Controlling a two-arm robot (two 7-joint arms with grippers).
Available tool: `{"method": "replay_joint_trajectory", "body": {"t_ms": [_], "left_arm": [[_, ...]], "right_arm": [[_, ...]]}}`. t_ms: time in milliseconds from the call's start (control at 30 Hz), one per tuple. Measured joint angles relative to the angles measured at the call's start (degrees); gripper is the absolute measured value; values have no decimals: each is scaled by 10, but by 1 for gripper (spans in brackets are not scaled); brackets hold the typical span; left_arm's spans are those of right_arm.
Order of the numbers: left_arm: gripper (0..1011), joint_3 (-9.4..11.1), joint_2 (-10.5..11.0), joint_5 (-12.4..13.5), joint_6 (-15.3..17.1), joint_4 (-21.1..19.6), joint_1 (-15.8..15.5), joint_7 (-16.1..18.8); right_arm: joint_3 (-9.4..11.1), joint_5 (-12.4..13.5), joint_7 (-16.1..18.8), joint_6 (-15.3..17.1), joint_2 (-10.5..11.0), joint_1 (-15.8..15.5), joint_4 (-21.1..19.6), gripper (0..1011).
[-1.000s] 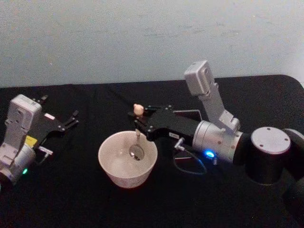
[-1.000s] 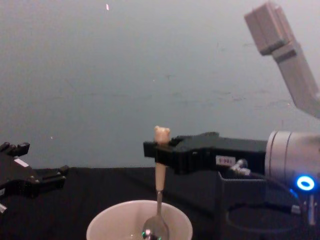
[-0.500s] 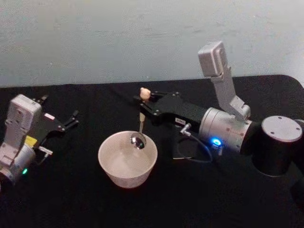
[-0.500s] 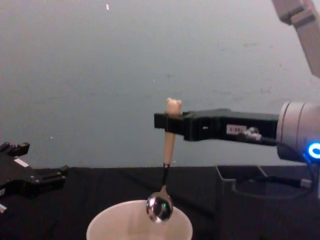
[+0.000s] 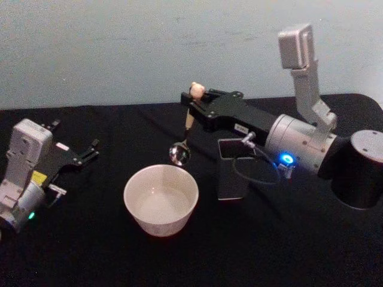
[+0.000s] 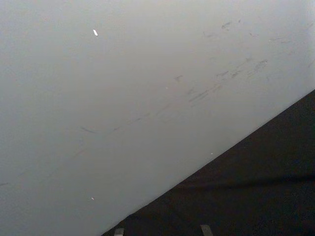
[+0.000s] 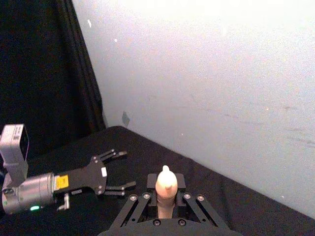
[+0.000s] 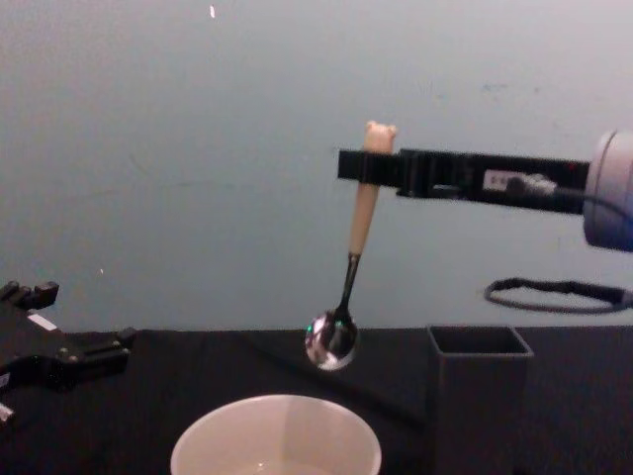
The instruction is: Pick up the stirring spoon with one hand, stir inside the cup, then place it back in its original position.
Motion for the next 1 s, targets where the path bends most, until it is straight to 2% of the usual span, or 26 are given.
{"method": "replay_joint_trajectory", "body": {"t_ms": [167,767,1000], "left_arm": [[1001,0,0,0,0,0,0,0],[1001,0,0,0,0,0,0,0],[1001,0,0,0,0,0,0,0]], "right_arm": [[9,15,-3,0,10,0,-8,210],[54,73,-2,-20,78,-24,-34,210],[63,77,-7,-36,102,-35,-38,210]]}}
